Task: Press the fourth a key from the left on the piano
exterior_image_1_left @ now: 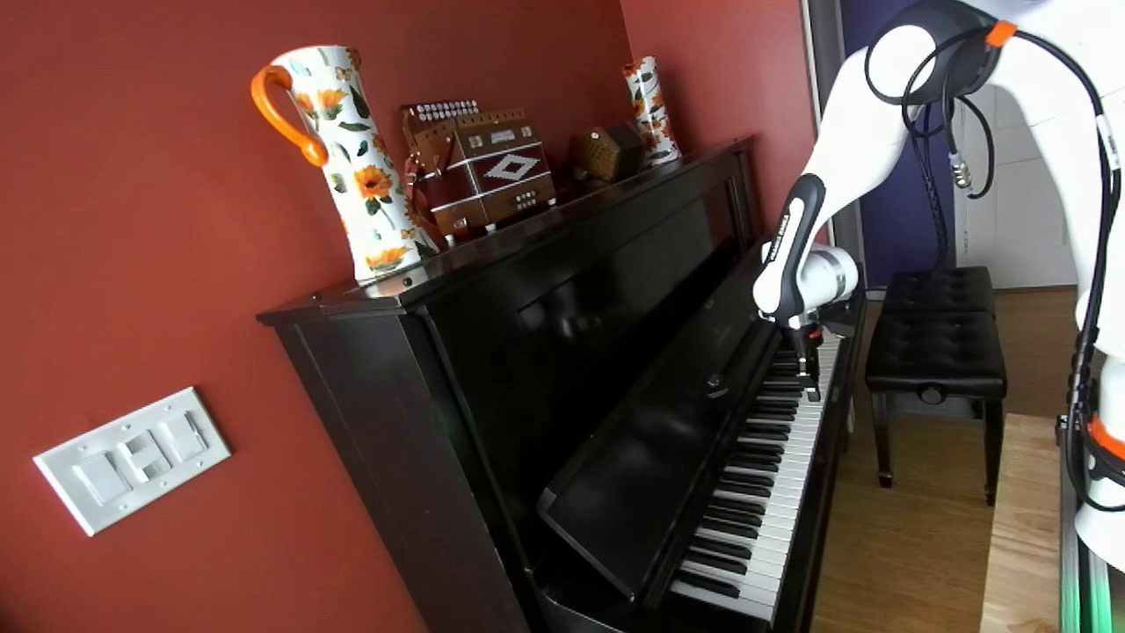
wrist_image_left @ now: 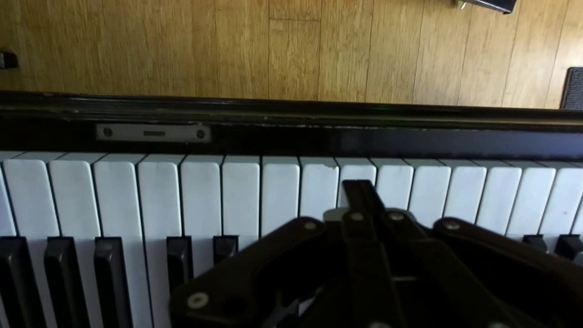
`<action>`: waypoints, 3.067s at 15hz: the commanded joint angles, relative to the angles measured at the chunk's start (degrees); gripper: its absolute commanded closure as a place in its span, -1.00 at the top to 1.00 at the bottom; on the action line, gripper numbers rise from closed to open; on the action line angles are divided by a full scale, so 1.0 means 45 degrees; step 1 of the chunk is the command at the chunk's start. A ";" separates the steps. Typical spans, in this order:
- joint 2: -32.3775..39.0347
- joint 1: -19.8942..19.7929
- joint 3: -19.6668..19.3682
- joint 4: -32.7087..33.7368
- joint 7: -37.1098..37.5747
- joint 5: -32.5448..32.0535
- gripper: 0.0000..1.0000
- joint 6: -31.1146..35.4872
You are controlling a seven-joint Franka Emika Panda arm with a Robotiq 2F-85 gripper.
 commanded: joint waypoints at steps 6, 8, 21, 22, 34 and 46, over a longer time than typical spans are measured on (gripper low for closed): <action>0.1110 -0.0956 0.0657 0.0551 -0.0697 0.0325 -1.00 0.1117; 0.1300 -0.1092 0.0711 0.0620 -0.0655 0.0268 -1.00 0.1402; 0.1862 -0.1793 0.1217 0.0870 -0.0620 0.0196 -1.00 0.2003; 0.1883 -0.1829 0.1244 0.0869 -0.0622 0.0190 -1.00 0.2023; 0.2208 -0.2016 0.1392 0.0943 -0.0584 0.0150 -1.00 0.2159; 0.2363 -0.2216 0.1574 0.1008 -0.0666 0.0223 -1.00 0.2142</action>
